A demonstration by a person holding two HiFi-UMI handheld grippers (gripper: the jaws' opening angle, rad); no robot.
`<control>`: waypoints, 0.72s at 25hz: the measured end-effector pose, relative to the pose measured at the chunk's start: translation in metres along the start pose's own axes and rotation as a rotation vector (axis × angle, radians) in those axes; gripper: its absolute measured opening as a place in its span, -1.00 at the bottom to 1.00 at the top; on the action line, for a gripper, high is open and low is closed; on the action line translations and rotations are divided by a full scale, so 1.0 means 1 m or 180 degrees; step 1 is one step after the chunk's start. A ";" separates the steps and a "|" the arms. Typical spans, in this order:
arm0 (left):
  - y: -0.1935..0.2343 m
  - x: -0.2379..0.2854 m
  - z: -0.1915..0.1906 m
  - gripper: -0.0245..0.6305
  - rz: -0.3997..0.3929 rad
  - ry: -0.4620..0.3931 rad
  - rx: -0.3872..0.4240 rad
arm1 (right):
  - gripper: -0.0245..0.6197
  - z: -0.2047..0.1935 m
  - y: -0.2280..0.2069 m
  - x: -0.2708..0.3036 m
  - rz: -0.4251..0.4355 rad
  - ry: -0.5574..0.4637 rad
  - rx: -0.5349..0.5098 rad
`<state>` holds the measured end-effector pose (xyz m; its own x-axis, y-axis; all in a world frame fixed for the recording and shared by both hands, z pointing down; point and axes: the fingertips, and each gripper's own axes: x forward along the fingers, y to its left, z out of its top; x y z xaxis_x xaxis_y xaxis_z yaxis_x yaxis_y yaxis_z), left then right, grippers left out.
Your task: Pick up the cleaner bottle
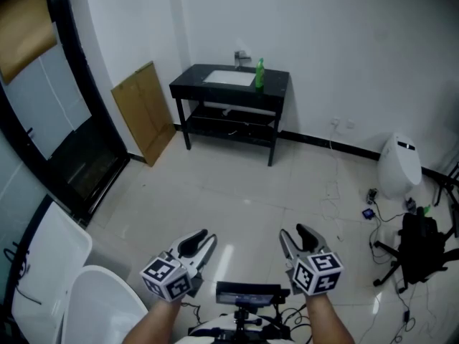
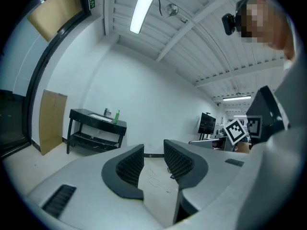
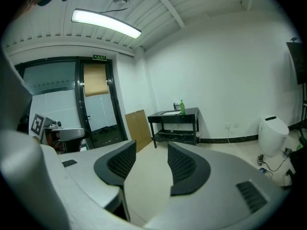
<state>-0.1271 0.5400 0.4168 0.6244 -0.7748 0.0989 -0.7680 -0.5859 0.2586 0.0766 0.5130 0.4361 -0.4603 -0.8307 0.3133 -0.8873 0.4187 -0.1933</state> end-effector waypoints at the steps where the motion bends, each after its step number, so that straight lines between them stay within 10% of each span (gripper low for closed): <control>1: 0.001 0.007 -0.001 -0.56 -0.0011 -0.0002 0.0002 | -0.31 0.001 -0.005 0.004 0.0006 0.0008 0.0001; 18: 0.061 0.097 0.017 -0.56 -0.0135 0.0070 0.0004 | -0.31 0.023 -0.053 0.088 -0.0067 0.0141 0.0037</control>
<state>-0.1162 0.4252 0.4258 0.6592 -0.7440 0.1089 -0.7411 -0.6183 0.2617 0.0840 0.4089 0.4528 -0.4426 -0.8221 0.3582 -0.8965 0.3968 -0.1971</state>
